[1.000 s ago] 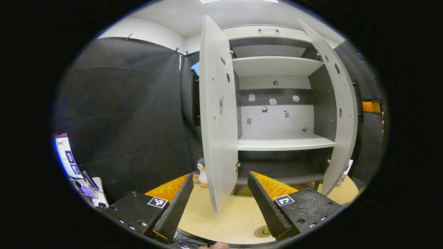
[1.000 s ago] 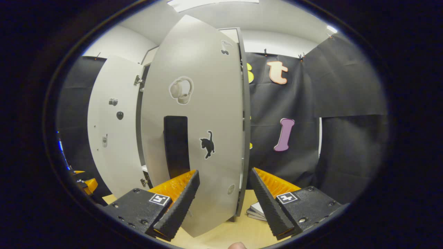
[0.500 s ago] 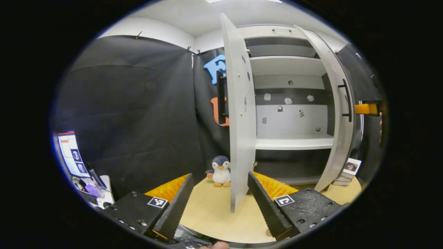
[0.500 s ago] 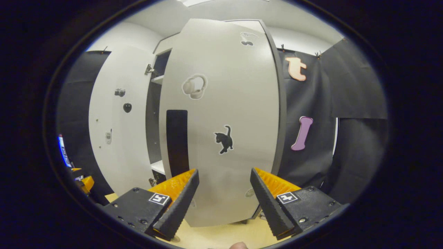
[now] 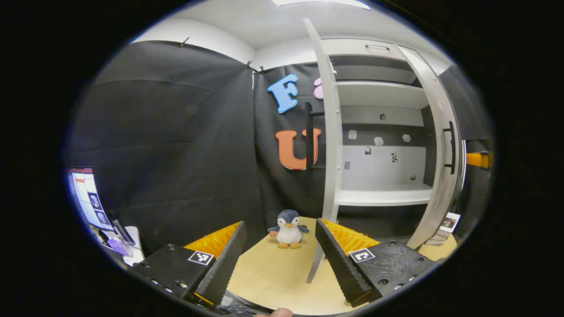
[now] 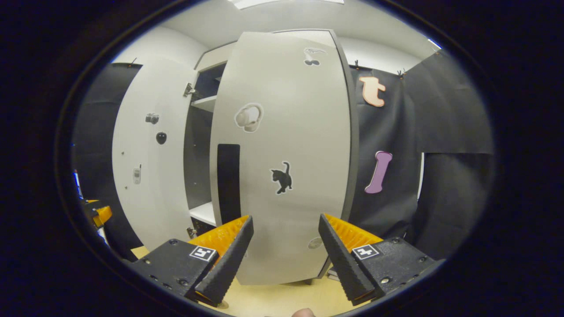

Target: Grasp the bottle in the cabinet with the left hand and place it on the coaster, then close the right door with the right hand and the left door with the left hand.

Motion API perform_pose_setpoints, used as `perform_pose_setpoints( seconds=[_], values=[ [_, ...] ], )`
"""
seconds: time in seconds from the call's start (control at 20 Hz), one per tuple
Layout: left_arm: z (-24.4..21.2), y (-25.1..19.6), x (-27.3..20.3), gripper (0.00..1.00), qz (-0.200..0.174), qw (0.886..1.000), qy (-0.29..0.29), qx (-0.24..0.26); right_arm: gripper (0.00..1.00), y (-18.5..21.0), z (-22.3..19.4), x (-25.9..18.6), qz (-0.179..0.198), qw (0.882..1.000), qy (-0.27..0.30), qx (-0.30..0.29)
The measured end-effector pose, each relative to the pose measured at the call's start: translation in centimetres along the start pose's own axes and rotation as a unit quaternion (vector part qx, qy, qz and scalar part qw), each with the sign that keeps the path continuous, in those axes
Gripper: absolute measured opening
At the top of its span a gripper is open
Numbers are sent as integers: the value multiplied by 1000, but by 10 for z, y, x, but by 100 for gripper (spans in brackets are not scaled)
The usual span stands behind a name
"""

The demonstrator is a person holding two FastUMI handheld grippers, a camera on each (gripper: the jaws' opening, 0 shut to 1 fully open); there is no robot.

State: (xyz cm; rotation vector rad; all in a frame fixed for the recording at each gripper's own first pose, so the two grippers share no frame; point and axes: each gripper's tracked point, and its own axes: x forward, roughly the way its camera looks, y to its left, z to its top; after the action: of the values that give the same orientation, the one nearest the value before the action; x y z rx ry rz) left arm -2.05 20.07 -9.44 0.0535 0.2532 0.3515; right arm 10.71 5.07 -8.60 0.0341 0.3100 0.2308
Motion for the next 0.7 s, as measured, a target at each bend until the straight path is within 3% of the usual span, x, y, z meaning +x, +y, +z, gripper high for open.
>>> perform_pose_setpoints(
  seconds=[0.15, 0.2, 0.25, 0.35, 0.4, 0.7],
  values=[
    [3, 11, 19, 96, -9, 1000, 10, -14, 98, -16, -8, -12, -30, 1000, 6, 2],
    [8, 12, 25, 93, -15, 1000, 9, -16, 95, -20, -10, -15, -39, 999, 8, 4],
    [12, 14, 31, 96, -21, 1000, 7, -17, 98, -24, -12, -20, -48, 999, 10, 4],
    [21, 14, 41, 93, -36, 999, 5, -17, 98, -33, -14, -28, -67, 998, 11, 5],
    [26, 14, 47, 96, -42, 999, 2, -16, 94, -37, -15, -32, -77, 997, 12, 5],
    [55, 20, 77, 92, -60, 998, -2, -22, 98, -55, -18, -55, -115, 993, 12, 10]
  ],
)
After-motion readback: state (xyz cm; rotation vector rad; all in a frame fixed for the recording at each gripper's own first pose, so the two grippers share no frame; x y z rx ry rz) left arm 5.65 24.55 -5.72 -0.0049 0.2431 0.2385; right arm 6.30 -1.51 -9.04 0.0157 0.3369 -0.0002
